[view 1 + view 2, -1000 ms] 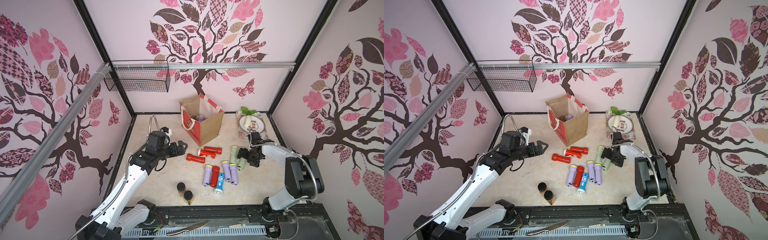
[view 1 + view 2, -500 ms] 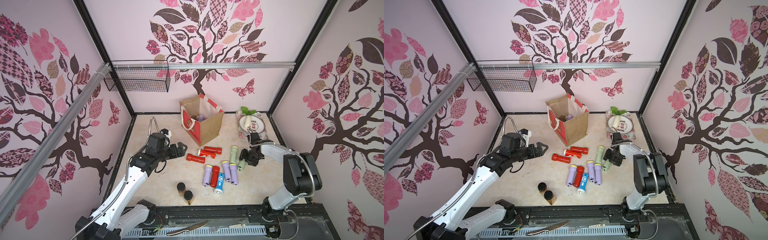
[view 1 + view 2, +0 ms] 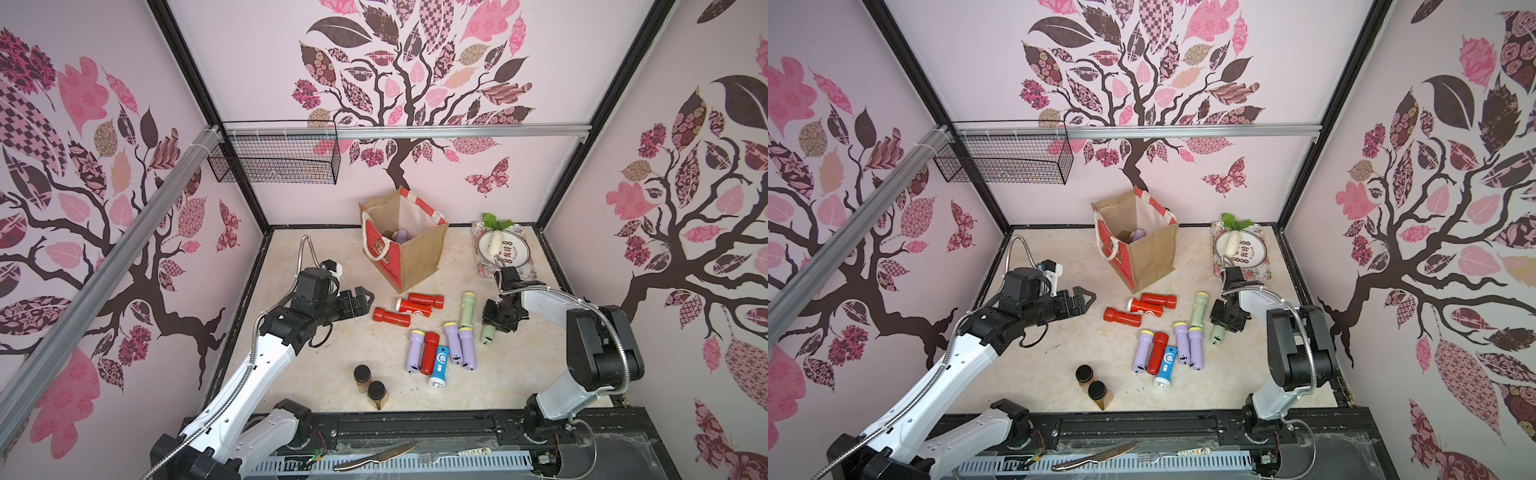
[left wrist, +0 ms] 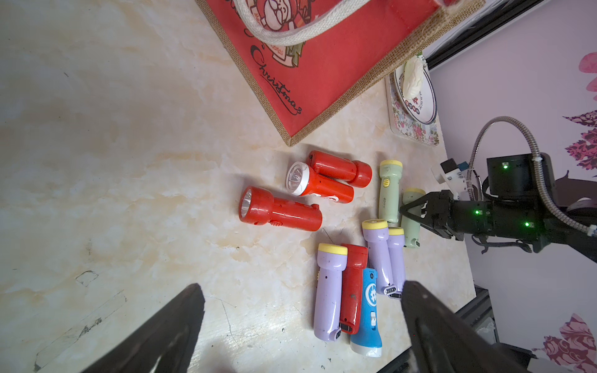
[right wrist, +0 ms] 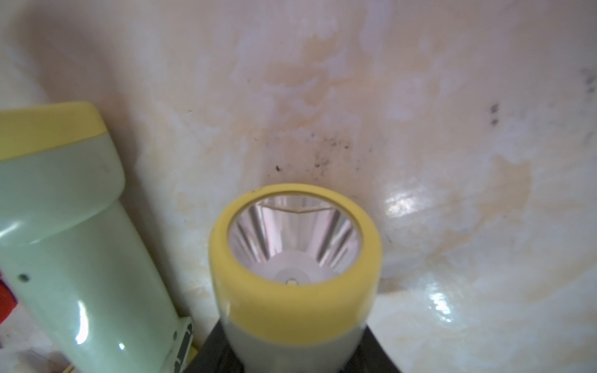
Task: Put the flashlights into the tote bags
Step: Pick up the flashlight from the center of the board, then place the flashlight in the canvas bag.
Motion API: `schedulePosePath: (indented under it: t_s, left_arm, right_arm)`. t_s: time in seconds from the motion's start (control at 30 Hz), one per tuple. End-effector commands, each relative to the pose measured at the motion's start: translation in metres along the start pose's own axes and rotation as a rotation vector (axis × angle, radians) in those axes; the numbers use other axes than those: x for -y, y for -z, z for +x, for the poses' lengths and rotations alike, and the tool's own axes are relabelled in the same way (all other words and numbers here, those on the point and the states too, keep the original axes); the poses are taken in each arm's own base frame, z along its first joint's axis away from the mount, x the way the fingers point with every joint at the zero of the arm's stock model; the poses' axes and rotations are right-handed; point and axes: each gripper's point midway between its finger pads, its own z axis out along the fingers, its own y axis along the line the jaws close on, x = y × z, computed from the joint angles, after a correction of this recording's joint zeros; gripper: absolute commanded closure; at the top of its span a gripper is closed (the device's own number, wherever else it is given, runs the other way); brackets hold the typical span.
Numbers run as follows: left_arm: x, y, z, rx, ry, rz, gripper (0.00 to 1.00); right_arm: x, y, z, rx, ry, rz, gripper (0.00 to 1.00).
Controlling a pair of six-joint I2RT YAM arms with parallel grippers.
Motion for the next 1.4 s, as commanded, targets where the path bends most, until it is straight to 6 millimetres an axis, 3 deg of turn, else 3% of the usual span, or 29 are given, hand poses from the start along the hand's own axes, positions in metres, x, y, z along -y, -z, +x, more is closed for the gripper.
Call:
schedulePosePath:
  t_s: [0.0,0.23,0.37,0.57,0.73,1.0,1.37]
  left_arm:
    - [-0.002,0.001,-0.002,0.023,-0.006,0.001,0.02]
    - [-0.002,0.002,-0.004,0.022,-0.009,0.0,0.02]
    - [-0.002,0.002,-0.006,0.02,-0.012,-0.002,0.02]
    - [-0.002,0.001,-0.005,0.011,-0.001,0.0,0.02]
    - [-0.002,0.0,-0.006,0.008,0.007,-0.004,0.02]
    - [-0.002,-0.003,-0.006,-0.008,0.017,-0.008,0.02]
    - [-0.002,-0.007,-0.004,-0.032,0.046,-0.009,0.02]
  right_arm:
    - [0.007,-0.002,0.002,-0.009,0.014,0.031,0.73]
    - [-0.004,0.023,-0.01,0.061,0.056,-0.02,0.92]
    - [-0.016,0.052,-0.024,0.15,0.09,-0.062,1.0]
    - [-0.039,0.107,-0.052,0.295,0.155,-0.138,1.0]
    - [-0.081,0.161,-0.07,0.426,0.273,-0.214,1.0]
    - [-0.165,0.242,-0.087,0.613,0.456,-0.361,1.0]
    - [-0.25,0.296,-0.109,0.682,0.597,-0.524,1.0]
